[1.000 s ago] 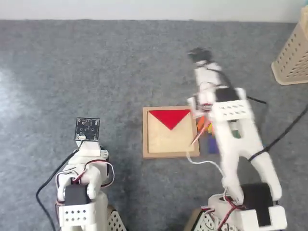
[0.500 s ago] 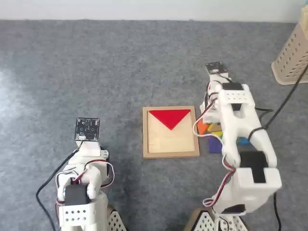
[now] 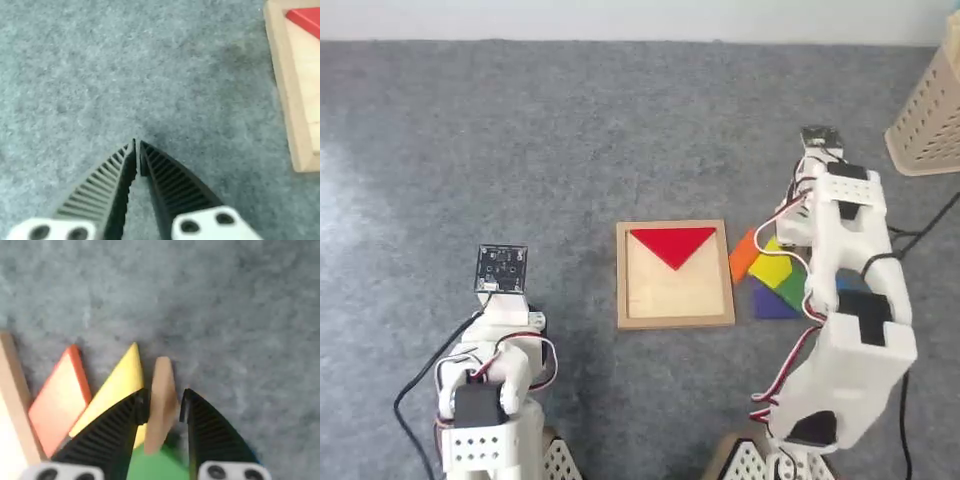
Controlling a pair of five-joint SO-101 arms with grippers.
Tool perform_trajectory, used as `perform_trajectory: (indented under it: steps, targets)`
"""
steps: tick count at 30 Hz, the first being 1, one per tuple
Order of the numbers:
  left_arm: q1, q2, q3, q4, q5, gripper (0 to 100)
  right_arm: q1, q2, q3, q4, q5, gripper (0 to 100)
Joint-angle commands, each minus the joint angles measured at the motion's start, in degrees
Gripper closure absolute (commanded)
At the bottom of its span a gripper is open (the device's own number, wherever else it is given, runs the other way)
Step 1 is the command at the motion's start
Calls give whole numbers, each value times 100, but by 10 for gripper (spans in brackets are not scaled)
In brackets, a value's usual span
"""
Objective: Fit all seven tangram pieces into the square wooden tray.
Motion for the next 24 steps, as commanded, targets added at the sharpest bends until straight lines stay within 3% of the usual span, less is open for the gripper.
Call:
perform_trajectory:
  steps: [1, 9, 12, 15, 24]
  targets:
    - [9, -97, -66, 26, 44, 988, -4, -163, -510, 470, -62, 870]
    - [9, -97, -66, 26, 44, 988, -804, -1578, -88, 857, 141, 868]
    - [9, -97, -66, 26, 44, 988, -1130, -2000, 519, 602, 255, 805]
    - [9, -97, -66, 26, 44, 988, -1323, -2062, 958, 365, 413, 748]
    - [9, -97, -66, 26, 44, 988, -1525, -2009, 1662, -259, 571, 751]
